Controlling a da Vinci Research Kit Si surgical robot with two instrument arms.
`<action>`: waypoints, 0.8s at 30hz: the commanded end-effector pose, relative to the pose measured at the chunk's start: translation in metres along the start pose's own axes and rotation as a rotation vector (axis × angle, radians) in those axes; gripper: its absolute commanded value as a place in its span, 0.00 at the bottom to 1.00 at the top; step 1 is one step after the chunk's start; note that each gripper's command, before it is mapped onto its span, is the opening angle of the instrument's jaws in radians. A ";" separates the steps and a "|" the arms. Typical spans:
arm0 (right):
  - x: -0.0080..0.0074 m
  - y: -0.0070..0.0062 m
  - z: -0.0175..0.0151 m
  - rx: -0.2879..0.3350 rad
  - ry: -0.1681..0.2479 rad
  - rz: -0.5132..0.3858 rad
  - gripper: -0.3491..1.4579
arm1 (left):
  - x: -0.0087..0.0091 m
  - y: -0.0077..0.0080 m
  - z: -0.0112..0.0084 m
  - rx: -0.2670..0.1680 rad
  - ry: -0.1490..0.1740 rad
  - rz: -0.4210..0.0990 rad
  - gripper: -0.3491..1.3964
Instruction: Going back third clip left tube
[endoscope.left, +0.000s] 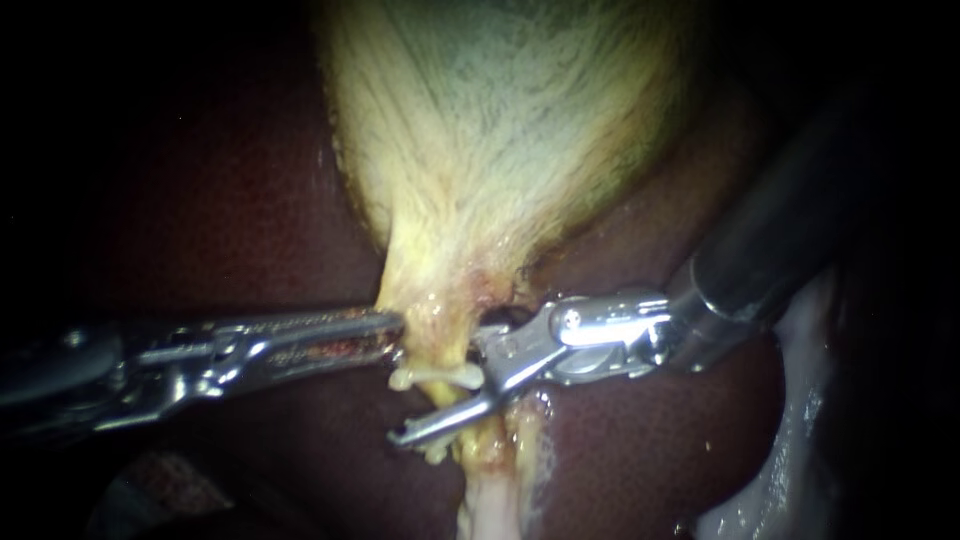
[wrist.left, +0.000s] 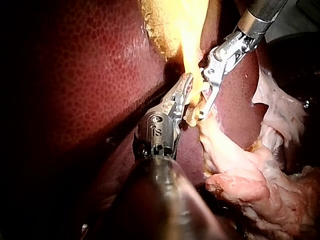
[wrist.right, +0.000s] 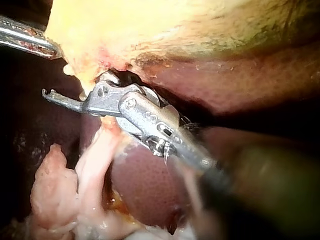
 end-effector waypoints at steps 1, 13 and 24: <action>0.0000 0.0000 0.0001 0.000 -0.001 0.000 0.52 | 0.0000 0.0000 0.0001 0.000 0.000 0.000 0.00; -0.0002 0.0011 -0.0050 -0.033 0.006 0.011 0.52 | 0.0001 0.0001 0.0000 0.001 0.000 0.000 0.00; -0.0007 -0.0005 -0.0092 -0.050 0.008 0.009 0.52 | 0.0001 0.0003 0.0001 0.002 0.001 0.001 0.00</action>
